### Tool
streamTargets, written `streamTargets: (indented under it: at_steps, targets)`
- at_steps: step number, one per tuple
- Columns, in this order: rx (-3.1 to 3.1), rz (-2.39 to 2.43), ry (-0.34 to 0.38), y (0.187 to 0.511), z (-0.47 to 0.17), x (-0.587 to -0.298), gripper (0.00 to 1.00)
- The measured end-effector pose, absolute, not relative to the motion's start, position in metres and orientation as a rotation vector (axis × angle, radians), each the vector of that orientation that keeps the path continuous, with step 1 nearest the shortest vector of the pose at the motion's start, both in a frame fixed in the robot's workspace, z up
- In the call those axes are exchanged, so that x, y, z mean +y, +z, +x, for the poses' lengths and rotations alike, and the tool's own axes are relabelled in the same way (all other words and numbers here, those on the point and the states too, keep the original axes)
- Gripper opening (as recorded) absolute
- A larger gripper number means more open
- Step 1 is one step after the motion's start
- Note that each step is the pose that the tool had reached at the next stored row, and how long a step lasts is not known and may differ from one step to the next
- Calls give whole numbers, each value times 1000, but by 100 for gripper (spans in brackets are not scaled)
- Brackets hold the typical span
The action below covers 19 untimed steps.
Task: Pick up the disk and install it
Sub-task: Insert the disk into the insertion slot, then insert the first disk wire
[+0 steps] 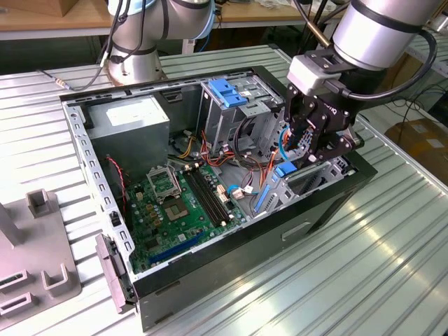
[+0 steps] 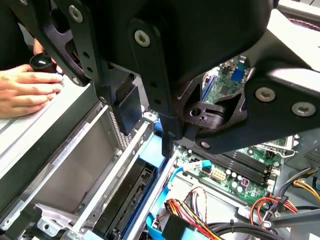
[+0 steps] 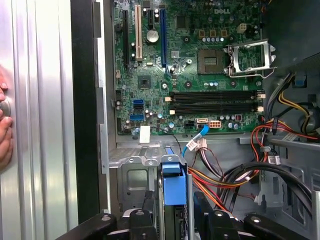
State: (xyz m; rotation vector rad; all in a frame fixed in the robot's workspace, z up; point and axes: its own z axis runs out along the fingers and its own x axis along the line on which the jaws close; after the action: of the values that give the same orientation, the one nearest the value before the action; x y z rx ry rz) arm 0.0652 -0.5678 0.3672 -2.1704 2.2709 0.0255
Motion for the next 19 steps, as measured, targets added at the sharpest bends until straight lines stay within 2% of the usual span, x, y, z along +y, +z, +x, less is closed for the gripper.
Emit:
streamTargets:
  at_steps: [3,5,6,7,8,19]
  targets:
    - [2271,-2170,25,367,65,-568,42]
    - [2271,-2170,25,367,65,-568,30]
    - [2271,-2170,26,367,65,-568,30]
    - [2271,-2170,26,367,65,-568,18]
    - [2271,-2170,25,367,65,-568,12]
    - [2271,-2170,26,367,65,-568,10]
